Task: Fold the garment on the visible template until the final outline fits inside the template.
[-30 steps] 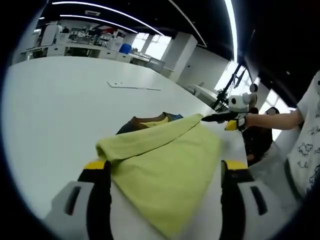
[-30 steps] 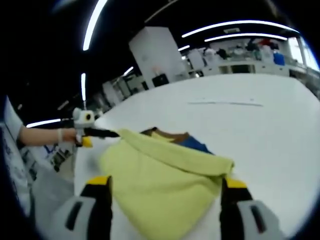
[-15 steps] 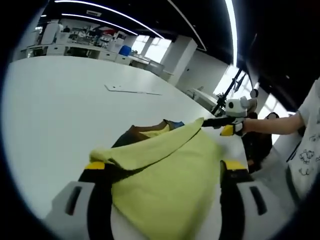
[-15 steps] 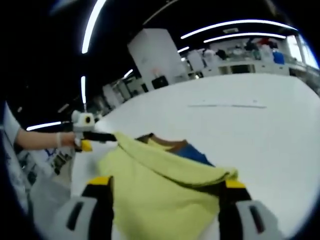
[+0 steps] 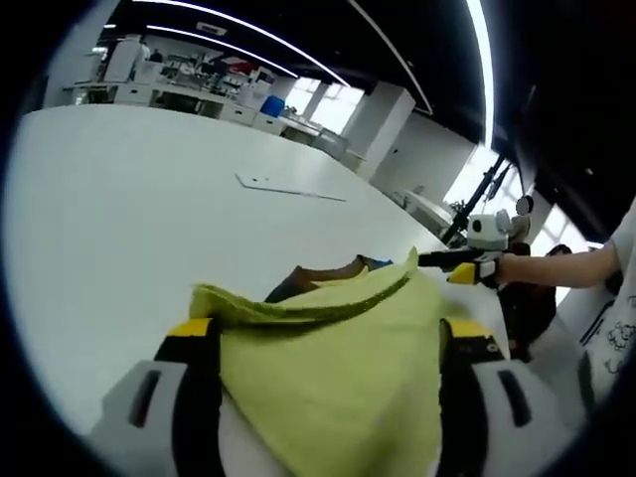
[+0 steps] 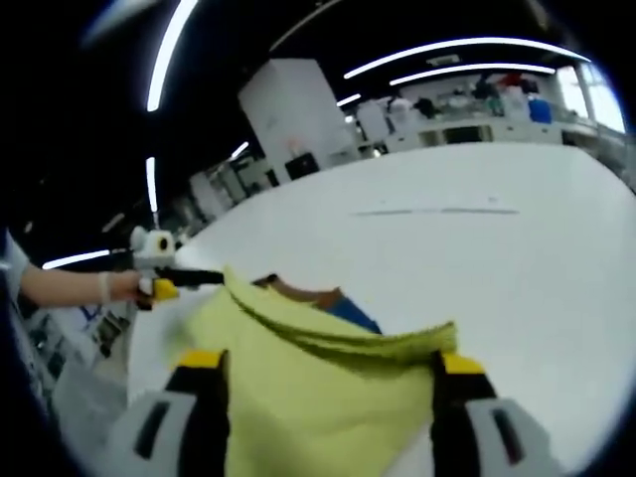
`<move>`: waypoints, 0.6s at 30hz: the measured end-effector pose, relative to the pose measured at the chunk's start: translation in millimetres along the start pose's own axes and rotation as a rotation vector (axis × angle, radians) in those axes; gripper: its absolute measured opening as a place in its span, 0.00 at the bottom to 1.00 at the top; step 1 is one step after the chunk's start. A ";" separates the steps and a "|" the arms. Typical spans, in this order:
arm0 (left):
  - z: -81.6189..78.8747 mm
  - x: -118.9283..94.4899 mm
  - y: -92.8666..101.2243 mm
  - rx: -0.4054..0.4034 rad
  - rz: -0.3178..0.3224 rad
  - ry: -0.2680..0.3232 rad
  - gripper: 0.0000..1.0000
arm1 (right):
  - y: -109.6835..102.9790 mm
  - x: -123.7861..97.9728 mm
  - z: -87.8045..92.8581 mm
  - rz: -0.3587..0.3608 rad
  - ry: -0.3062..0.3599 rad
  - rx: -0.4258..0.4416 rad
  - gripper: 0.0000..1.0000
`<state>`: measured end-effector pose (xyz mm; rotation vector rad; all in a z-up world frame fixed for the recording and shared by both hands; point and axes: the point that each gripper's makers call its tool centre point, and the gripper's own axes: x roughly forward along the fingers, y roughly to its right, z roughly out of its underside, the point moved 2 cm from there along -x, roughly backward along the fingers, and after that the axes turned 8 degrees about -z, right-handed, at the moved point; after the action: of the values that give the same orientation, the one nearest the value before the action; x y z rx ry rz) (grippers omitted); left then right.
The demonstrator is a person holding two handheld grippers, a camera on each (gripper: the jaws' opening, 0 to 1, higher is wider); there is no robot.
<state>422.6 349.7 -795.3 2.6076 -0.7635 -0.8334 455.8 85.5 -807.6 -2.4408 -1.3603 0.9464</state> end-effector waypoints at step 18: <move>5.0 -14.5 6.3 0.023 0.008 -0.002 0.85 | -9.3 -15.2 0.6 0.011 -0.002 -0.024 0.83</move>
<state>407.0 352.2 -790.0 2.6224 -0.7876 -0.8299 443.3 78.2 -797.3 -2.4686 -1.3681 0.9408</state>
